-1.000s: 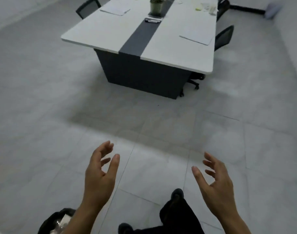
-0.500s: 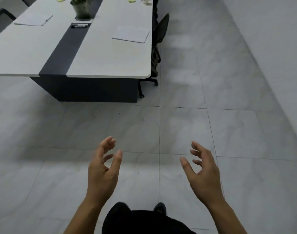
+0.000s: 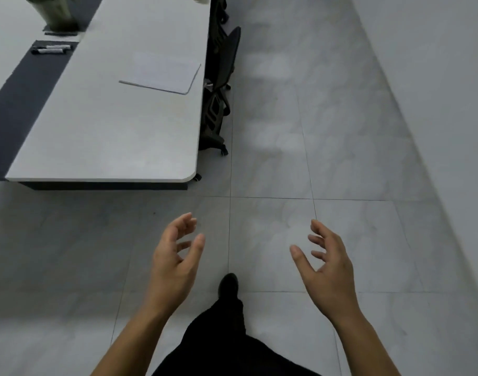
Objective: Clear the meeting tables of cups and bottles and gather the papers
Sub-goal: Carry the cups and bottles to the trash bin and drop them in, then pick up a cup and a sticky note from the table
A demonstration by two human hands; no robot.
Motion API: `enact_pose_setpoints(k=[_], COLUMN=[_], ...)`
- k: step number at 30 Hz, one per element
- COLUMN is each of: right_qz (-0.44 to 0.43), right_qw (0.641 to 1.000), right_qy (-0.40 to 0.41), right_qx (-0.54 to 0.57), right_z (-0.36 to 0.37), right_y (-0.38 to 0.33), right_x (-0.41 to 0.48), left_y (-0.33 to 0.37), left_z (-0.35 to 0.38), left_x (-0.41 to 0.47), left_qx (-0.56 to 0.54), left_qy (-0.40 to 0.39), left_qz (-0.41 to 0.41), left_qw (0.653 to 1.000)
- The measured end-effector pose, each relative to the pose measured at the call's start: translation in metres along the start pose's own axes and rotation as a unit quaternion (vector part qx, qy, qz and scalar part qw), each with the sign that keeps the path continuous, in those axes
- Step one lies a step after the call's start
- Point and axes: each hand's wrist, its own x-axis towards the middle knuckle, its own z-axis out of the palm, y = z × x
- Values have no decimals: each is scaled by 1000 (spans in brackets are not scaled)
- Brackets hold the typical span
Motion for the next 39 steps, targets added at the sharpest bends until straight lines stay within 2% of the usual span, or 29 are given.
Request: enact_pose_setpoints(k=[7,12,17,23,29,35,39], right_qz=[0,34,44,-27,-63,-63,-91], right_qw=[994,990,994,998,992,991,989], right_qy=[107,126,70,-16,-102,-120,-118], right_qx=[24,63,69,56,49,10,0], right_z=[-64,-75,-91,-114,-86,-52,-49], right_y=[-27,0,19,-31,-52,-73,-121], right_x=[195,313,462,649,815,985,1105], left_y=[104,127,144,204,204,204,247], left_z=[97,176,249,284,316,352,356], left_x=[206,311,405,514,627,794,926], left_qx=[20,38,28,15,-18,-41,-21], left_qy=[-54,-82,-31,65,144,176,186], left_qz=[92,90,25,19,-40,-67,-29], left_qw=[994,992,999,998,989,981,982])
